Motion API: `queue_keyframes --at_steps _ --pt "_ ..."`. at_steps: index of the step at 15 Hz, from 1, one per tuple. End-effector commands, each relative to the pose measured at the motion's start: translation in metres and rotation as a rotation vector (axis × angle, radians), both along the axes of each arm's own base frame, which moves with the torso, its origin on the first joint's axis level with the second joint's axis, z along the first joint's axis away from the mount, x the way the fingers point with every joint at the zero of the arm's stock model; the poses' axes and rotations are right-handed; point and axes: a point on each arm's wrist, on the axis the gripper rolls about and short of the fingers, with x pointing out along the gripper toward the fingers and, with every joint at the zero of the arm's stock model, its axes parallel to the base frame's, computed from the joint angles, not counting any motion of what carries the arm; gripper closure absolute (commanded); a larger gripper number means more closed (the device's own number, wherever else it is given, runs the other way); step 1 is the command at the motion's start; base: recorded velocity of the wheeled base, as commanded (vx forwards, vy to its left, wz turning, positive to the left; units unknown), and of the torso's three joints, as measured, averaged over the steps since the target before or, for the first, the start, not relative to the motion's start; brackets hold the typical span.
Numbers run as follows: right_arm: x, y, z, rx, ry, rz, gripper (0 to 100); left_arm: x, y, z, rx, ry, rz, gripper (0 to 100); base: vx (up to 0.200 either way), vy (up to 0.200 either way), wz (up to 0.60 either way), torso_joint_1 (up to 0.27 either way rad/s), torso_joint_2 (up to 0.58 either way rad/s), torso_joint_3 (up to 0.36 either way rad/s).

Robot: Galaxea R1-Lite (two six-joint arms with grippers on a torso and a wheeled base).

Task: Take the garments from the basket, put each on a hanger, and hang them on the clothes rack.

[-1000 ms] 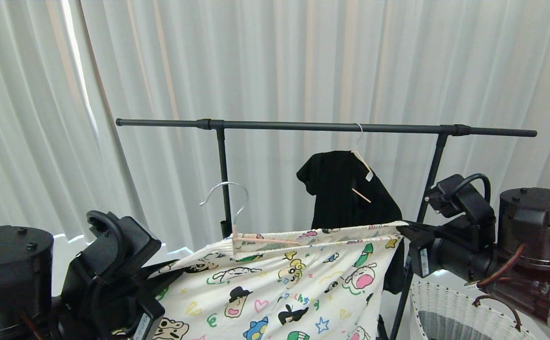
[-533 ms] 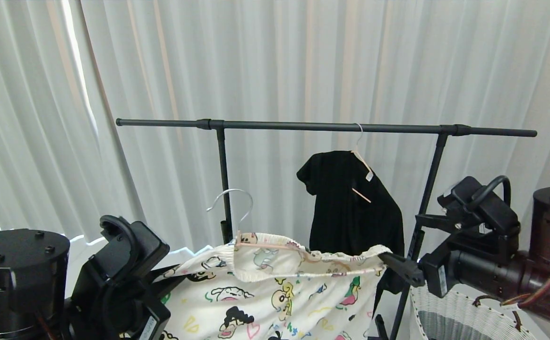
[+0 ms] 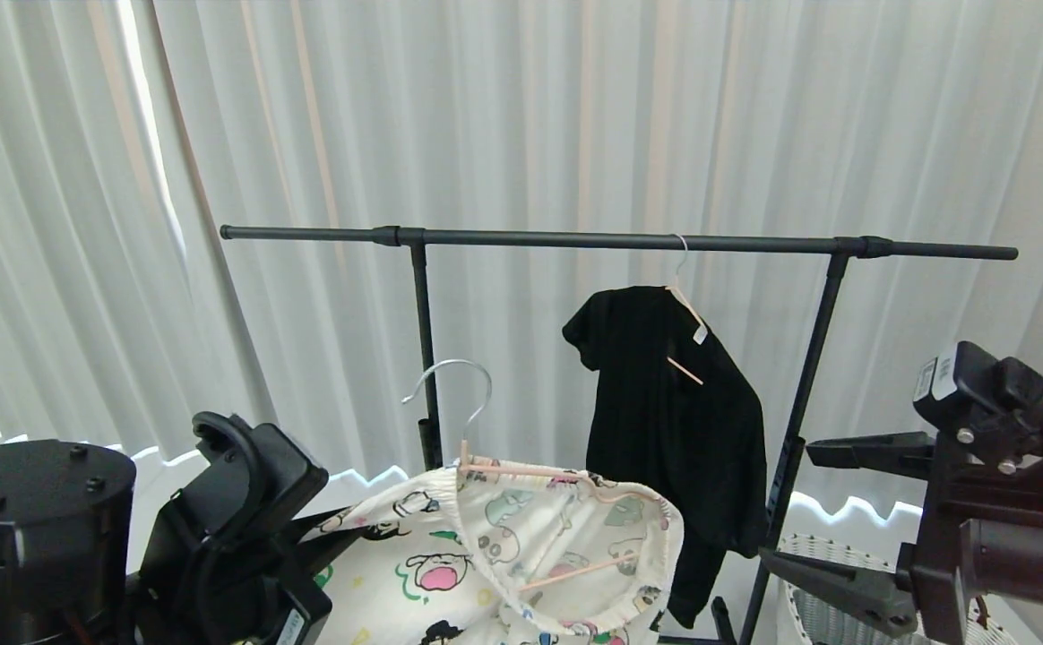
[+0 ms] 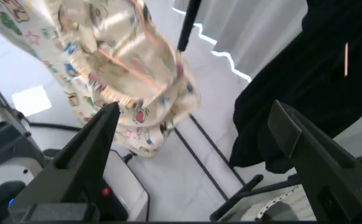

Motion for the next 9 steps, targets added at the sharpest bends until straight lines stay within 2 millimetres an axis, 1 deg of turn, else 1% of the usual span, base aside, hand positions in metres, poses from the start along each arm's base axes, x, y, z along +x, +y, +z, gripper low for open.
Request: queue_keyframes --at_steps 1,2,4,5,6,7,9 --pt "-0.003 0.003 0.005 -0.012 -0.013 0.035 0 -0.019 -0.013 0.001 -0.029 -0.001 -0.125 100 0.000 0.000 0.00 0.000 0.00 0.000" --pt "-0.004 0.008 0.006 -0.043 -0.015 0.070 0 -0.023 -0.017 0.001 -0.028 0.001 -0.160 100 0.000 0.000 0.00 0.000 0.00 0.000" --pt "-0.006 0.027 0.005 -0.106 -0.008 0.199 0 -0.030 -0.025 0.001 -0.021 -0.001 -0.233 100 0.000 0.000 0.00 0.000 0.00 0.000" --pt "-0.007 0.037 0.000 -0.148 -0.008 0.257 0 -0.033 -0.027 0.001 -0.021 -0.001 -0.253 100 0.000 0.000 0.00 0.000 0.00 0.000" --pt "-0.007 0.043 -0.004 -0.175 -0.008 0.287 0 -0.034 -0.028 0.001 -0.020 -0.002 -0.261 100 0.000 0.000 0.00 0.000 0.00 0.000" --pt "-0.005 0.054 -0.012 -0.215 0.000 0.331 0 -0.035 -0.030 0.002 -0.023 -0.005 -0.273 100 0.000 0.000 0.00 0.000 0.00 0.000" --pt "0.000 0.069 -0.022 -0.247 0.030 0.355 0 -0.035 -0.032 0.005 -0.030 -0.013 -0.278 100 0.000 0.000 0.00 0.000 0.00 0.000"
